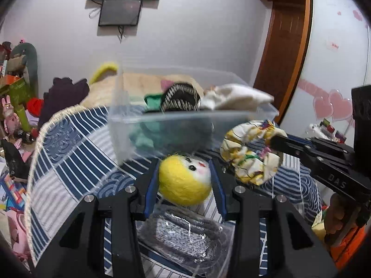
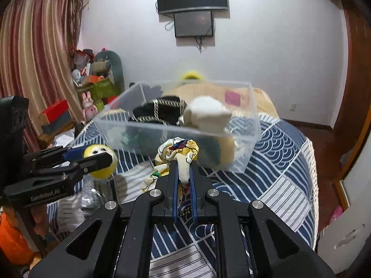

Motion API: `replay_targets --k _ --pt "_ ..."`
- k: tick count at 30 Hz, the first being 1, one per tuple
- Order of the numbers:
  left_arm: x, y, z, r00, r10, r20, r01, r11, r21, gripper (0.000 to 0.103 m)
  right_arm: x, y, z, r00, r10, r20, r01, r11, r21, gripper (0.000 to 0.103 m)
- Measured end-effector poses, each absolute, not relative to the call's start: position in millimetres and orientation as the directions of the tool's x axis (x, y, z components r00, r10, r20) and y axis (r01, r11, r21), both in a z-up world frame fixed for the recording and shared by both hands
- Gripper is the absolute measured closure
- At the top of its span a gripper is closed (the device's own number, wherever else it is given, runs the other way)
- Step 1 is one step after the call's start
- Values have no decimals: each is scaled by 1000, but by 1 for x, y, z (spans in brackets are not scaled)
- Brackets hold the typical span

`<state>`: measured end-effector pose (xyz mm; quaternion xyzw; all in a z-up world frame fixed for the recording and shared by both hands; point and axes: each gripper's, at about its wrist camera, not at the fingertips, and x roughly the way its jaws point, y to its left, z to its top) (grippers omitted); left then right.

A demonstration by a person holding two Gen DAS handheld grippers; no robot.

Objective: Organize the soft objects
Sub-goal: 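Grasp the yellow felt ball with the left tool while the right tool grasps the floral scrunchie, then carry the ball and scrunchie into the clear box and open both tools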

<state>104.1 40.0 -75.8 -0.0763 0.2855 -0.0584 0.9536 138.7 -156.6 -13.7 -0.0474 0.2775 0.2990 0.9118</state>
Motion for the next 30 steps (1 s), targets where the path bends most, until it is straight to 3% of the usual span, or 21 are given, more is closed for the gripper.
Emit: replay_targets --k 14,30 --pt "110 61 -24 903 -98 -417 42 989 -143 61 144 -167 33 748 519 -414 -543 837 67 95" --pt "183 81 -45 857 -36 -513 -41 990 -137 61 191 -123 19 739 475 -478 -525 851 35 95"
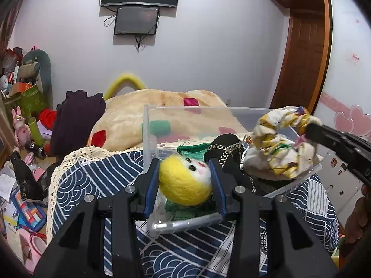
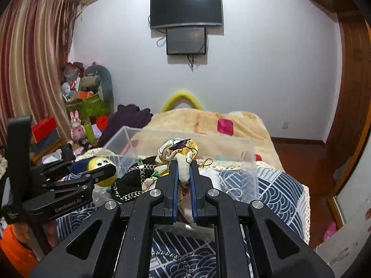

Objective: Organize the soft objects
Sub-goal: 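Carry the ball and scrunchie into the clear box and open both tools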

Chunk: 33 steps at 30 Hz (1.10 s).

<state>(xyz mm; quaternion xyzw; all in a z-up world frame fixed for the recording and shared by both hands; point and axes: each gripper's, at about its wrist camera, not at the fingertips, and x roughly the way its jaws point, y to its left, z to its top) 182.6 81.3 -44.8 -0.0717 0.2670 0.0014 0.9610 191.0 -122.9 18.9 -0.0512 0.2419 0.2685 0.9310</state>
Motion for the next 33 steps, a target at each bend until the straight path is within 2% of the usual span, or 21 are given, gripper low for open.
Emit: replay_targets --k 11,13,16,18,20,25,28,30,33 --pt "187 61 -52 857 8 -515 -34 999 -40 61 201 -110 -5 683 465 -564 -557 831 11 94" --pt "187 61 -52 854 3 -521 -30 999 -43 58 199 -113 -4 674 472 -569 -564 826 17 90" --pt "185 62 -50 849 -13 -527 -22 998 -60 55 195 -122 0 661 489 -569 -571 820 41 73" --pt "182 63 -48 850 -11 -526 -26 998 -62 46 191 -126 2 649 507 -567 -589 807 47 57" --pt "179 63 -46 851 -12 -524 -27 997 -67 42 185 -129 5 656 510 -557 -596 802 32 51" --pt "168 67 -37 857 -33 -515 -19 995 -96 35 169 -139 16 683 506 -527 -589 808 13 48" --pt "156 69 -30 865 -49 -499 -3 995 -102 33 163 -147 22 700 508 -502 -579 815 17 35" --pt "146 71 -24 875 -46 -482 -3 995 -100 24 157 -152 25 708 512 -487 -574 818 24 33" --pt "131 76 -20 883 -54 -467 -2 993 -119 18 152 -156 26 707 511 -488 -572 820 31 33"
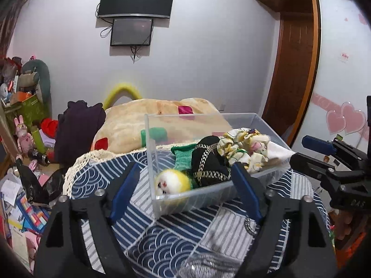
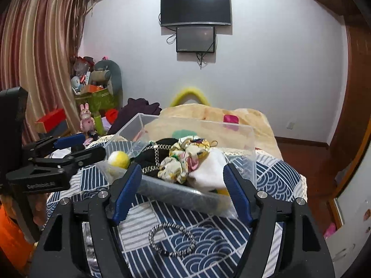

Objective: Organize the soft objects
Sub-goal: 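Carry the ball and scrunchie into the clear box and open both tools, then grasp the bagged silver knit item with the left tool while the right tool grasps the braided bracelet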

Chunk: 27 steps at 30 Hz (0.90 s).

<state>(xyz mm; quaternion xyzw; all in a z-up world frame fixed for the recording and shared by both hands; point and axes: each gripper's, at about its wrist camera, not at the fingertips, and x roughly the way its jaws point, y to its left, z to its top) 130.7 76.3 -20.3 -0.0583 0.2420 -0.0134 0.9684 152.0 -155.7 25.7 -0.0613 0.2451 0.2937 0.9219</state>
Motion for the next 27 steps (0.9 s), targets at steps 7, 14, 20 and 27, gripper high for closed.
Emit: replay_targets --k 7,14,20,27 --pt "111 75 -37 855 -61 -515 -9 991 -132 10 146 -164 2 699 480 -531 -548 836 34 23" --pt "99 61 -74 806 -87 -586 8 991 -136 8 157 -161 -34 622 462 -632 -534 841 90 23" --pt "99 45 -103 757 -91 -647 18 993 -118 8 166 -153 -53 584 435 -685 -530 844 84 23" --pt "99 42 -124 734 -103 -671 14 991 -136 9 169 -150 -58 550 446 -706 -541 834 105 24"
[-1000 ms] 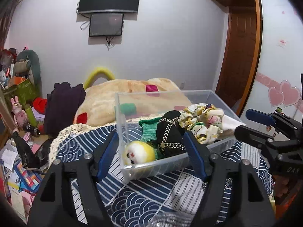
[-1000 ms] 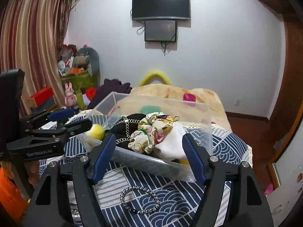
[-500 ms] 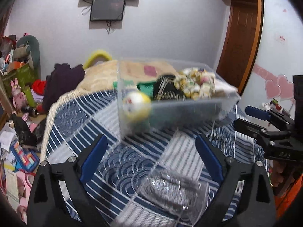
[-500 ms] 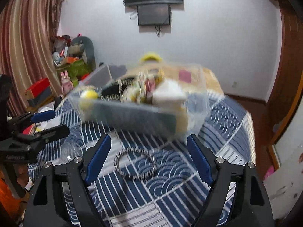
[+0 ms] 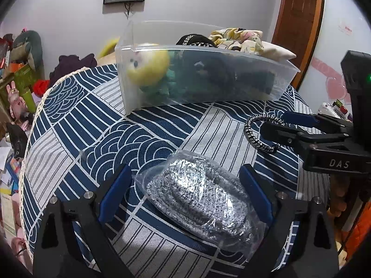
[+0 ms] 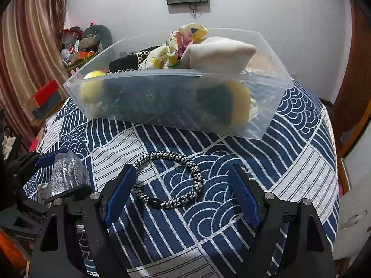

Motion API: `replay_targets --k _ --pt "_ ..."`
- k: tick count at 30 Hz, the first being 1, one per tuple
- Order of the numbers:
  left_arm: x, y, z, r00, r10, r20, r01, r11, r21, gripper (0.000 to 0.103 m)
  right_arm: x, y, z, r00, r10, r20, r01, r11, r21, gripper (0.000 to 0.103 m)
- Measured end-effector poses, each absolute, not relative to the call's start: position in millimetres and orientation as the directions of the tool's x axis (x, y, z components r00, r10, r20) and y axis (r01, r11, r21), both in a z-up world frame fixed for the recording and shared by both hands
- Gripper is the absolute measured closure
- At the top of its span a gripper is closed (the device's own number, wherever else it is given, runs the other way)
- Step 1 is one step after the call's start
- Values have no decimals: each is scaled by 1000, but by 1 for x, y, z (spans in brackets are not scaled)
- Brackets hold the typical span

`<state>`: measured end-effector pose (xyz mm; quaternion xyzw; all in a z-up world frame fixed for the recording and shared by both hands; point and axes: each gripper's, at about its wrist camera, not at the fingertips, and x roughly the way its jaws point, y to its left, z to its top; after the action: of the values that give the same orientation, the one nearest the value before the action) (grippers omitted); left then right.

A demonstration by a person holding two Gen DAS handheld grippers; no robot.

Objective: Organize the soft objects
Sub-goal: 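Grasp the bagged silver knit item with the left tool while the right tool grasps the braided bracelet, then lower the bagged item and bracelet into the clear box and release both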

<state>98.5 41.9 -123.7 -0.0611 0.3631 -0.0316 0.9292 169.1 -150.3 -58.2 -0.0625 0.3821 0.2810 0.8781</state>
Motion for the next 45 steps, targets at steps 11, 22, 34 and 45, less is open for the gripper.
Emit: replay_targets --k 11,22,34,45 --pt "89 33 -122 748 -140 -648 57 987 -148 49 166 -114 -62 541 421 -728 -576 816 44 26" --pt "89 48 -104 789 -124 -601 30 986 -163 70 168 -135 -56 570 430 -700 -540 838 75 92" --pt "91 60 -63 863 -87 -498 12 988 -152 70 144 -168 -21 645 497 -580 -531 838 128 96" --pt "100 61 -13 931 -53 -361 13 994 -112 70 135 -180 11 734 487 -474 -506 857 97 96"
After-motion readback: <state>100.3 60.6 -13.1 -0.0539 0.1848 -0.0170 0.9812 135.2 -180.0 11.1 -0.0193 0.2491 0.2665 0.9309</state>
